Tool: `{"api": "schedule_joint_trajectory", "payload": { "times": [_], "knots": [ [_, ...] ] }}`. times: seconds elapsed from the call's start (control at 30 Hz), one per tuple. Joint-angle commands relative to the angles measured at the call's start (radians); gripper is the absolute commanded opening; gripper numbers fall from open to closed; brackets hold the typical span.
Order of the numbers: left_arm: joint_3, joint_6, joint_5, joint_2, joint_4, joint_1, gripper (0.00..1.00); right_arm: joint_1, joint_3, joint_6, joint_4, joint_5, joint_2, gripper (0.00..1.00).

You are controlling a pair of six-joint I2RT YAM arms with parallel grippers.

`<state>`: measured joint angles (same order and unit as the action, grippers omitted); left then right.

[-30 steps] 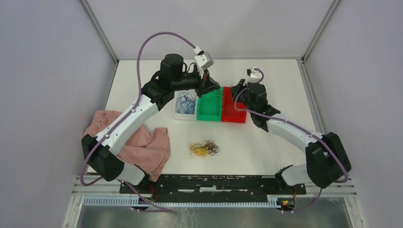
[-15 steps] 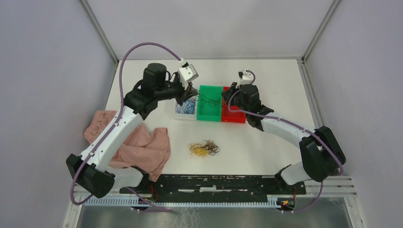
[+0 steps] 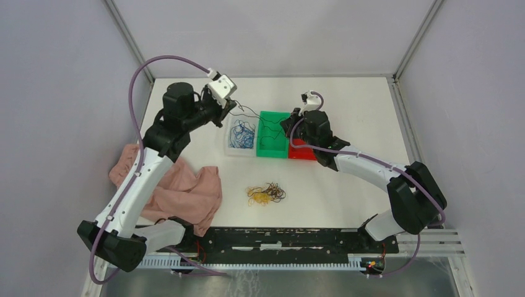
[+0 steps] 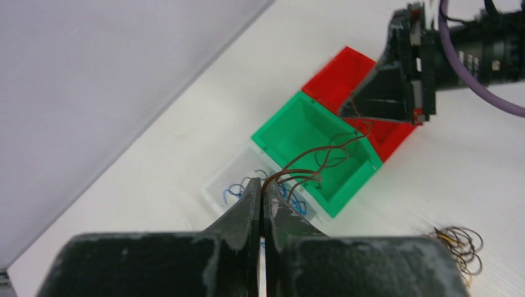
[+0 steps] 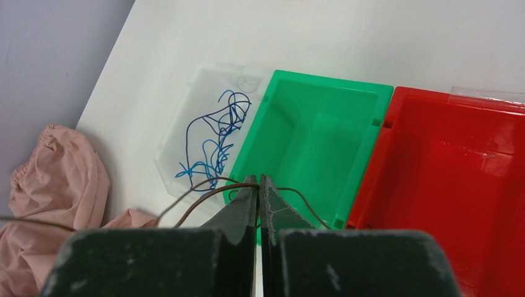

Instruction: Untangle the cables

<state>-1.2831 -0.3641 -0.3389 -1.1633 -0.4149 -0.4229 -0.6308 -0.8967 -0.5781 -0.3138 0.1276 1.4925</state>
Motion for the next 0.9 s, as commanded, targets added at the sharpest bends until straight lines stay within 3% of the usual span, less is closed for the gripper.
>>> {"api": "schedule_joint_trajectory", "payload": {
  "times": [0.0, 0.5, 0.87],
  "knots": [
    [-0.020, 0.064, -0.015, 0.024, 0.131, 0.046, 0.03, -0.004, -0.035, 0.021, -0.012, 0.050, -0.014, 0.00],
    [-0.041, 0.116, -0.075, -0.011, 0.195, 0.056, 0.03, -0.005, -0.024, 0.054, 0.002, 0.075, -0.026, 0.00],
    [0.038, 0.146, -0.088, -0.049, 0.265, 0.056, 0.03, -0.004, -0.014, 0.071, -0.001, 0.075, -0.011, 0.00]
  ]
}}
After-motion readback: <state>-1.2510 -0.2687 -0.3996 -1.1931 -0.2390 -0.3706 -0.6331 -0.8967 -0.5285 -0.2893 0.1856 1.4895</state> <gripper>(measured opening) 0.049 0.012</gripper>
